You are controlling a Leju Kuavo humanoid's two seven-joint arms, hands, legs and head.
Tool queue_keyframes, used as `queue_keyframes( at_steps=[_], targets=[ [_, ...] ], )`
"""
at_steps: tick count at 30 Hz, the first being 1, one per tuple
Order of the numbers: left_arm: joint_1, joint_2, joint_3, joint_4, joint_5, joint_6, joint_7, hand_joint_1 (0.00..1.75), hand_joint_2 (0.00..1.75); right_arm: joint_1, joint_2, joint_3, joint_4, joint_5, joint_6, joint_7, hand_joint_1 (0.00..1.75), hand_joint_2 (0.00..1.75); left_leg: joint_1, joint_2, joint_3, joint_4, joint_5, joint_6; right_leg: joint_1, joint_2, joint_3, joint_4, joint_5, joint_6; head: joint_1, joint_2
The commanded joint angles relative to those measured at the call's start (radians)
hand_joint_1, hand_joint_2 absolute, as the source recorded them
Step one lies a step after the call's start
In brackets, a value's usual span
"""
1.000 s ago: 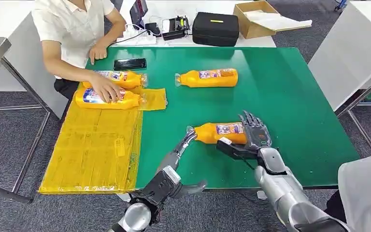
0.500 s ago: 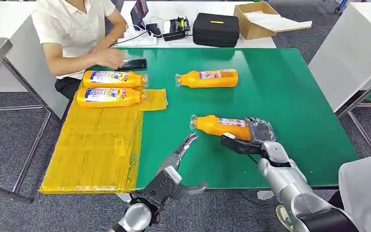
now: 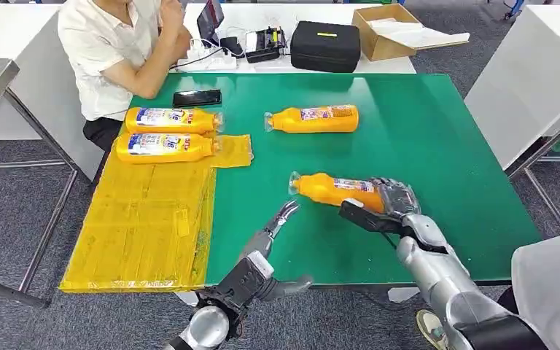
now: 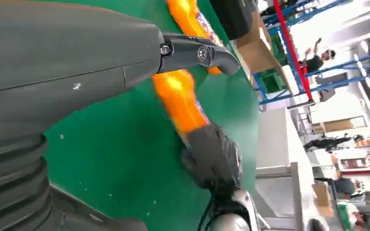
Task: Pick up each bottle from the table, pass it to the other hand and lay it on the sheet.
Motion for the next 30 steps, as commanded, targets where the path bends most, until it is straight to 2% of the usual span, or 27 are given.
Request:
queue_keyframes(
  at_steps=[1, 4, 11, 14, 16, 19, 23, 30],
  targets=[
    [0.064, 0.016, 0.052, -0.041, 0.197, 0.034, 0.002, 0.00, 1.75, 0.306, 0.022, -0.162, -0.394, -0.285, 0.044, -0.089, 1.75, 1.75, 0.002, 0.000, 0.004, -0.002, -0.002, -0.001, 0.003, -0.002, 0.006, -0.003, -0.001, -0.005, 0.000, 0.000],
    [0.099, 0.024, 0.079, -0.087, 0.266, 0.057, -0.021, 0.00, 1.75, 0.363, 0.034, -0.190, -0.550, -0.349, 0.038, -0.095, 1.75, 1.75, 0.002, 0.002, 0.004, -0.001, -0.005, -0.002, 0.004, 0.000, 0.005, -0.002, -0.002, -0.006, 0.000, 0.000],
    [0.111, 0.022, 0.103, -0.114, 0.324, 0.073, -0.035, 0.00, 1.75, 0.391, 0.055, -0.211, -0.632, -0.404, 0.042, -0.130, 1.75, 1.75, 0.001, 0.002, -0.002, -0.001, -0.004, -0.001, 0.002, 0.001, -0.001, 0.000, -0.001, -0.003, 0.000, 0.000],
    [0.120, 0.030, 0.109, -0.142, 0.380, 0.062, -0.024, 0.00, 1.75, 0.410, 0.088, -0.187, -0.701, -0.402, 0.035, -0.135, 1.75, 1.75, 0.001, 0.005, -0.002, 0.000, -0.005, -0.001, 0.002, 0.003, -0.001, 0.001, -0.003, -0.005, 0.000, 0.000],
    [0.114, 0.032, 0.105, -0.140, 0.406, 0.054, -0.009, 0.00, 1.75, 0.414, 0.114, -0.154, -0.714, -0.402, 0.034, -0.142, 1.75, 1.75, 0.001, 0.004, -0.006, -0.001, -0.003, -0.001, 0.001, 0.003, -0.005, 0.000, -0.001, -0.003, 0.000, 0.000],
    [0.109, 0.033, 0.104, -0.135, 0.437, 0.042, 0.008, 0.00, 1.75, 0.416, 0.142, -0.118, -0.713, -0.393, 0.016, -0.147, 1.75, 1.75, 0.002, 0.007, -0.002, 0.000, -0.006, -0.002, 0.003, 0.004, -0.002, 0.000, -0.003, -0.007, 0.000, 0.000],
    [0.094, 0.034, 0.099, -0.132, 0.513, -0.016, 0.057, 0.00, 1.75, 0.388, 0.173, -0.057, -0.678, -0.390, 0.005, -0.158, 1.75, 1.75, 0.002, 0.006, -0.006, -0.001, -0.004, -0.001, 0.002, 0.004, -0.006, 0.000, -0.001, -0.004, 0.000, 0.000],
    [0.087, 0.036, 0.093, -0.126, 0.518, -0.018, 0.058, 0.00, 1.75, 0.376, 0.171, -0.045, -0.660, -0.401, -0.002, -0.160, 1.75, 1.75, 0.001, 0.003, -0.009, -0.001, -0.003, -0.001, 0.001, 0.002, -0.008, 0.000, -0.001, -0.003, 0.000, 0.000]
  ],
)
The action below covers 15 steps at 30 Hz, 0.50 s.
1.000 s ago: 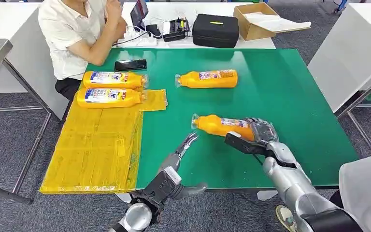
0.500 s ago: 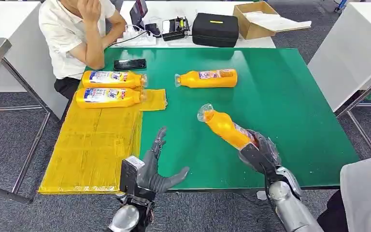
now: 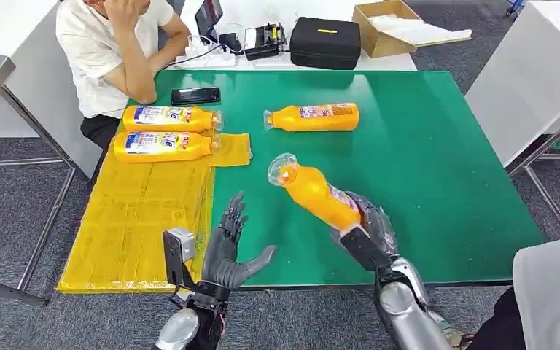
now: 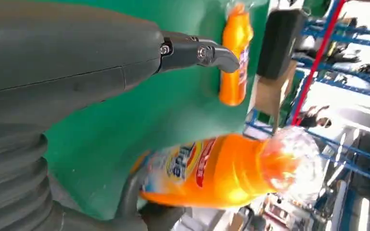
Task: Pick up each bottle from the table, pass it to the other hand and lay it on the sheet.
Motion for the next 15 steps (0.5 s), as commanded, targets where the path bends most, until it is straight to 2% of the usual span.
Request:
queue_keyframes(
  at_steps=[1, 15],
  targets=[
    [-0.012, 0.016, -0.012, 0.017, 0.011, -0.006, 0.010, 0.00, 1.75, -0.043, 0.022, 0.059, 0.033, -0.011, -0.006, -0.002, 1.75, 1.75, 0.000, 0.004, 0.005, 0.001, -0.003, 0.000, 0.001, 0.002, 0.004, 0.000, -0.002, -0.004, 0.000, 0.000],
    [-0.010, 0.014, -0.009, 0.017, 0.026, -0.012, 0.015, 0.00, 1.75, -0.044, 0.021, 0.062, 0.034, -0.013, -0.006, -0.003, 1.75, 1.75, 0.000, 0.002, 0.002, 0.000, -0.001, 0.000, 0.000, 0.001, 0.001, -0.001, 0.000, -0.002, 0.000, 0.000]
  ],
)
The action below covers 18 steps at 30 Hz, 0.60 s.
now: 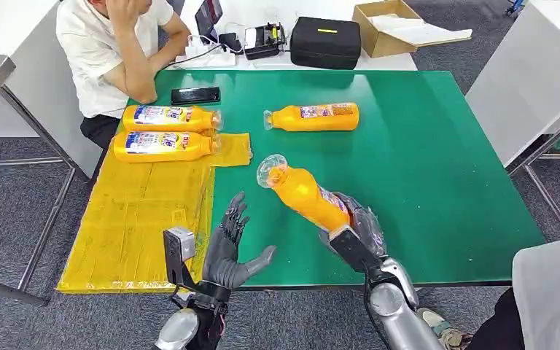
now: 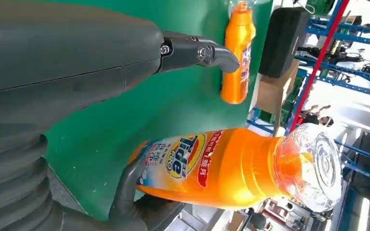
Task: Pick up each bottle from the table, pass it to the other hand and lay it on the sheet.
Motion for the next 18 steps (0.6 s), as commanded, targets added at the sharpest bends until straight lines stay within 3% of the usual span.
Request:
queue_keyframes(
  at_steps=[1, 8, 18],
  targets=[
    [-0.017, 0.014, -0.012, 0.018, 0.021, -0.011, 0.009, 0.00, 1.75, -0.045, 0.009, 0.040, 0.042, -0.001, 0.000, -0.003, 1.75, 1.75, 0.000, 0.004, 0.005, 0.000, -0.003, 0.000, 0.001, 0.002, 0.004, 0.000, -0.002, -0.004, 0.000, 0.000],
    [-0.117, -0.019, -0.031, 0.053, 0.039, 0.027, -0.020, 0.00, 1.75, -0.131, 0.061, 0.167, 0.214, 0.026, -0.035, -0.010, 1.75, 1.75, 0.001, 0.006, 0.004, 0.001, -0.002, -0.001, 0.002, 0.004, 0.003, 0.000, 0.000, -0.004, 0.000, 0.000],
    [-0.206, -0.058, 0.013, 0.107, 0.142, 0.052, 0.009, 0.00, 1.75, -0.173, 0.122, 0.252, 0.268, 0.036, -0.104, -0.022, 1.75, 1.75, 0.001, 0.004, 0.004, 0.001, -0.001, -0.001, 0.002, 0.002, 0.003, 0.000, -0.001, -0.004, 0.000, 0.000]
  ],
)
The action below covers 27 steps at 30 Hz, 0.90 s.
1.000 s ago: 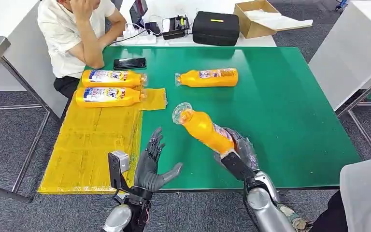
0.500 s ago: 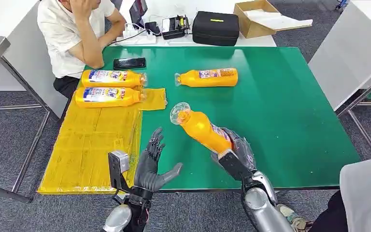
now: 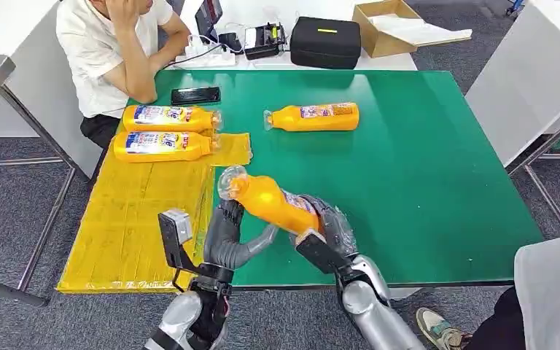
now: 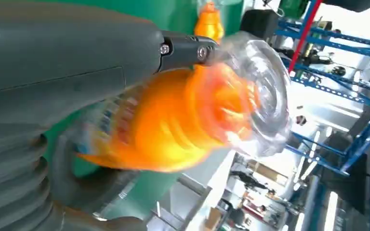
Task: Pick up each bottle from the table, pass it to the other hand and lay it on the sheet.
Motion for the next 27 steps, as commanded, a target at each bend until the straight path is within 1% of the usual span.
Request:
queue_keyframes(
  at_steps=[1, 2, 4, 5, 7, 8, 10, 11, 13, 14, 16, 17, 18, 19, 21, 23, 24, 26, 27],
  targets=[
    [-0.116, -0.032, 0.026, 0.113, 0.091, 0.014, 0.024, 0.00, 1.75, -0.093, 0.047, 0.111, 0.151, -0.015, -0.041, -0.008, 1.75, 1.75, 0.001, 0.005, 0.006, 0.001, -0.003, 0.000, 0.002, 0.003, 0.006, 0.000, -0.002, -0.005, 0.000, 0.000],
    [-0.122, -0.036, 0.035, 0.123, 0.108, 0.018, 0.027, 0.00, 1.75, -0.094, 0.049, 0.111, 0.154, -0.018, -0.049, -0.009, 1.75, 1.75, 0.001, 0.003, 0.004, 0.000, -0.002, 0.000, 0.002, 0.001, 0.004, -0.001, -0.001, -0.004, 0.000, 0.000],
    [-0.126, -0.051, 0.057, 0.133, 0.137, 0.024, 0.017, 0.00, 1.75, -0.097, 0.053, 0.119, 0.169, -0.013, -0.068, -0.011, 1.75, 1.75, 0.001, 0.003, 0.006, 0.001, -0.003, 0.000, 0.002, 0.001, 0.006, 0.000, -0.002, -0.005, 0.000, 0.000],
    [-0.127, -0.055, 0.062, 0.130, 0.146, 0.025, 0.021, 0.00, 1.75, -0.101, 0.055, 0.124, 0.179, -0.012, -0.076, -0.010, 1.75, 1.75, 0.000, 0.002, 0.004, 0.000, -0.001, 0.000, 0.001, 0.001, 0.003, -0.001, -0.001, -0.003, 0.000, 0.000],
    [-0.132, -0.057, 0.067, 0.126, 0.152, 0.029, 0.020, 0.00, 1.75, -0.108, 0.055, 0.130, 0.193, -0.008, -0.083, -0.010, 1.75, 1.75, 0.001, 0.005, 0.007, 0.001, -0.004, 0.000, 0.002, 0.002, 0.006, 0.000, -0.002, -0.005, 0.000, 0.000],
    [-0.131, -0.058, 0.068, 0.113, 0.154, 0.033, 0.013, 0.00, 1.75, -0.114, 0.055, 0.138, 0.204, -0.007, -0.089, -0.013, 1.75, 1.75, 0.001, 0.003, 0.003, 0.000, -0.002, 0.000, 0.001, 0.001, 0.003, 0.000, -0.001, -0.003, 0.000, 0.000],
    [-0.131, -0.056, 0.066, 0.103, 0.154, 0.034, 0.013, 0.00, 1.75, -0.115, 0.055, 0.145, 0.207, -0.007, -0.092, -0.016, 1.75, 1.75, 0.001, 0.003, 0.006, 0.001, -0.003, 0.000, 0.002, 0.001, 0.006, 0.000, -0.002, -0.005, 0.000, 0.000],
    [-0.132, -0.055, 0.060, 0.102, 0.154, 0.032, 0.016, 0.00, 1.75, -0.118, 0.055, 0.149, 0.208, -0.008, -0.094, -0.018, 1.75, 1.75, 0.001, 0.002, 0.003, 0.001, -0.002, 0.000, 0.001, 0.001, 0.003, 0.000, -0.001, -0.004, 0.000, 0.000],
    [-0.132, -0.055, 0.049, 0.108, 0.159, 0.029, 0.021, 0.00, 1.75, -0.126, 0.057, 0.157, 0.211, -0.013, -0.101, -0.020, 1.75, 1.75, 0.001, 0.003, 0.006, 0.001, -0.003, 0.000, 0.002, 0.001, 0.006, 0.000, -0.002, -0.005, 0.000, 0.000],
    [-0.132, -0.055, 0.048, 0.113, 0.164, 0.030, 0.024, 0.00, 1.75, -0.128, 0.057, 0.159, 0.211, -0.017, -0.102, -0.021, 1.75, 1.75, 0.001, 0.003, 0.003, 0.001, -0.002, 0.000, 0.001, 0.001, 0.003, 0.000, -0.001, -0.003, 0.000, 0.000],
    [-0.134, -0.055, 0.048, 0.125, 0.179, 0.029, 0.031, 0.00, 1.75, -0.133, 0.055, 0.165, 0.211, -0.018, -0.105, -0.021, 1.75, 1.75, 0.001, 0.003, 0.005, 0.002, -0.003, 0.000, 0.002, 0.001, 0.005, 0.000, -0.002, -0.005, 0.000, 0.000],
    [-0.134, -0.055, 0.048, 0.125, 0.179, 0.029, 0.031, 0.00, 1.75, -0.133, 0.055, 0.165, 0.211, -0.018, -0.105, -0.021, 1.75, 1.75, 0.001, 0.002, 0.004, 0.001, -0.002, 0.000, 0.001, 0.000, 0.004, 0.000, -0.002, -0.004, 0.000, 0.000],
    [-0.136, -0.053, 0.050, 0.127, 0.179, 0.029, 0.031, 0.00, 1.75, -0.134, 0.058, 0.166, 0.211, -0.018, -0.104, -0.019, 1.75, 1.75, 0.001, 0.003, 0.005, 0.001, -0.003, 0.000, 0.002, 0.001, 0.005, 0.000, -0.002, -0.004, 0.000, 0.000],
    [-0.145, -0.056, 0.049, 0.143, 0.185, 0.025, 0.031, 0.00, 1.75, -0.137, 0.058, 0.172, 0.213, -0.022, -0.098, -0.022, 1.75, 1.75, 0.001, 0.002, 0.003, 0.001, -0.002, 0.000, 0.001, 0.000, 0.003, 0.000, -0.001, -0.003, 0.000, 0.000],
    [-0.151, -0.054, 0.040, 0.150, 0.180, 0.018, 0.011, 0.00, 1.75, -0.135, 0.062, 0.171, 0.214, -0.059, -0.081, -0.032, 1.75, 1.75, 0.001, 0.002, 0.003, 0.001, -0.002, 0.000, 0.001, 0.001, 0.002, 0.000, -0.001, -0.003, 0.000, 0.000],
    [-0.147, -0.051, 0.028, 0.142, 0.166, 0.018, -0.005, 0.00, 1.75, -0.128, 0.064, 0.157, 0.205, -0.116, -0.037, -0.045, 1.75, 1.75, 0.001, 0.002, 0.005, 0.001, -0.003, 0.000, 0.002, 0.000, 0.005, 0.000, -0.002, -0.005, 0.000, 0.000],
    [-0.145, -0.050, 0.020, 0.137, 0.156, 0.019, -0.013, 0.00, 1.75, -0.125, 0.061, 0.147, 0.197, -0.152, -0.007, -0.050, 1.73, 1.75, 0.000, 0.001, 0.002, 0.000, -0.001, 0.000, 0.001, 0.000, 0.002, 0.000, -0.001, -0.003, 0.000, 0.000],
    [-0.140, -0.044, 0.004, 0.128, 0.127, 0.023, -0.031, 0.00, 1.75, -0.125, 0.050, 0.147, 0.187, -0.147, -0.024, -0.045, 1.75, 1.75, 0.001, 0.002, 0.005, 0.001, -0.003, 0.000, 0.002, 0.000, 0.005, 0.000, -0.002, -0.005, 0.000, 0.000],
    [-0.137, -0.044, 0.002, 0.127, 0.125, 0.023, -0.032, 0.00, 1.75, -0.125, 0.047, 0.146, 0.186, -0.149, -0.023, -0.045, 1.75, 1.75, 0.001, 0.001, 0.003, 0.001, -0.002, 0.000, 0.001, -0.001, 0.003, 0.000, -0.001, -0.003, 0.000, 0.000]
  ],
)
